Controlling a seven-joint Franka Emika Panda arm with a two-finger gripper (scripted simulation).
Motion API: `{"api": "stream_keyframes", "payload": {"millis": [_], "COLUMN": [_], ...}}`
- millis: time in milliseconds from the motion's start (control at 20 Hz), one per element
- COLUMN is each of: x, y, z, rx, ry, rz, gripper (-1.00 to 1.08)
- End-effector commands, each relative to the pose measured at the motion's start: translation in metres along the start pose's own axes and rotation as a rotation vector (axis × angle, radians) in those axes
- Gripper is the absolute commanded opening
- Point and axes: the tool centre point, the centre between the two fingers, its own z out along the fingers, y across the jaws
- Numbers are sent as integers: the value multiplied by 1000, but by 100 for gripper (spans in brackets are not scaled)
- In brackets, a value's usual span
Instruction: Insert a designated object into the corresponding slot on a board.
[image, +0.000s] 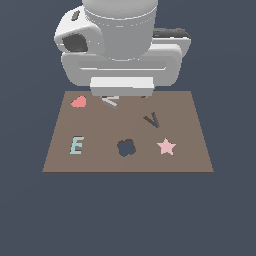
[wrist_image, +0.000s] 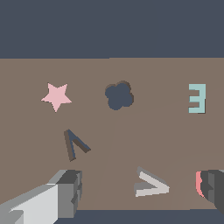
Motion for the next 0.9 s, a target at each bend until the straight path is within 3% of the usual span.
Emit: {"api": "stream_keyframes", "payload": {"millis": [0, 400, 850], "x": [0, -4, -16], "y": [0, -1, -1], "z": [0, 4, 18], "rx": [0, 0, 0], "ry": [0, 0, 0], "rz": [0, -45, -199], "gripper": [100, 100, 100]}}
